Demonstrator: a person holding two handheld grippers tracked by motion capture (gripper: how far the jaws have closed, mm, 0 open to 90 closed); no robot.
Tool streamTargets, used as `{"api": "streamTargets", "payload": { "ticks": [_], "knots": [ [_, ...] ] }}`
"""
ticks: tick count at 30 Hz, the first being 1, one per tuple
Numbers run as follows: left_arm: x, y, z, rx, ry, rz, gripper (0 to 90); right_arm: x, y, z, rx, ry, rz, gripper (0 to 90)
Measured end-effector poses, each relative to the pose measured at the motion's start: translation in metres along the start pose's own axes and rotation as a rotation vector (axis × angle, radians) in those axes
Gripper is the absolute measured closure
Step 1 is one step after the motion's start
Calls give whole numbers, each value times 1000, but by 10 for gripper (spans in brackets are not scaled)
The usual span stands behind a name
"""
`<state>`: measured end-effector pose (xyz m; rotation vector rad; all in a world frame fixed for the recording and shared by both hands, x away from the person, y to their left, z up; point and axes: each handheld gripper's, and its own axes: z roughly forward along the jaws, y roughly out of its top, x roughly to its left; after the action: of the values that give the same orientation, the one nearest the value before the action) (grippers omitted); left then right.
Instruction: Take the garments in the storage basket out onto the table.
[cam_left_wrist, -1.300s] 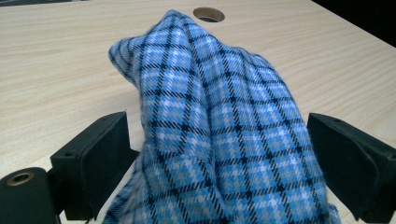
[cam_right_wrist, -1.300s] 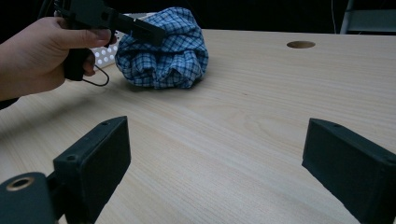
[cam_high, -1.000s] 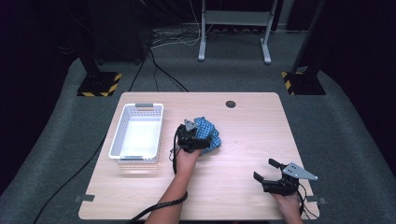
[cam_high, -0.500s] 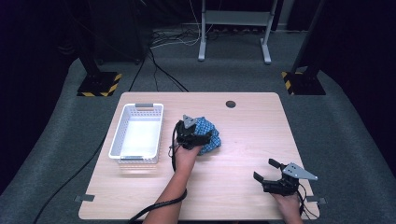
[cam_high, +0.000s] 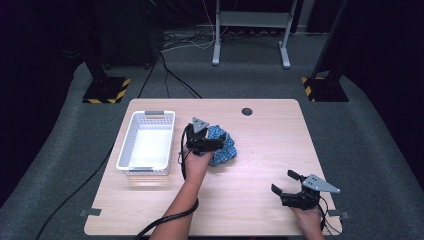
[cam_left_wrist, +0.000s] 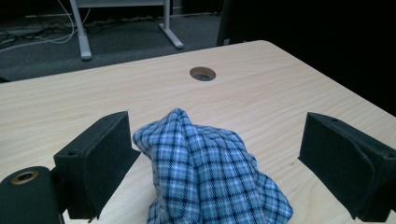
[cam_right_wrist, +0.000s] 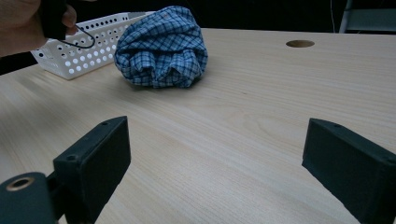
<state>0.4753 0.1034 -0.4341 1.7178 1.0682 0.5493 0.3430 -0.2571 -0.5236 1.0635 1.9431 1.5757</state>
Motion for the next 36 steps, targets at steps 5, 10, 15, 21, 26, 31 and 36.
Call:
{"api": "streamTargets", "payload": {
  "ticks": [5,10,15,21,26,31,36],
  "knots": [
    [-1,8,-8,-25,-2,12,89,0,0,0,-1,-1,0,68],
    [0,15,-19,-61,-2,22,91,0,0,0,-2,-1,1,68],
    [3,15,-26,-66,6,19,91,0,0,0,-2,-1,2,68],
    [12,13,-33,-64,24,14,92,0,0,0,-2,-2,2,68],
    [23,10,-44,-66,45,6,94,-1,0,0,0,-3,5,68],
    [33,8,-54,-74,61,-7,95,0,0,0,-1,-4,4,68],
    [43,6,-66,-76,83,-14,95,-1,0,0,-3,-3,7,67]
  ]
}}
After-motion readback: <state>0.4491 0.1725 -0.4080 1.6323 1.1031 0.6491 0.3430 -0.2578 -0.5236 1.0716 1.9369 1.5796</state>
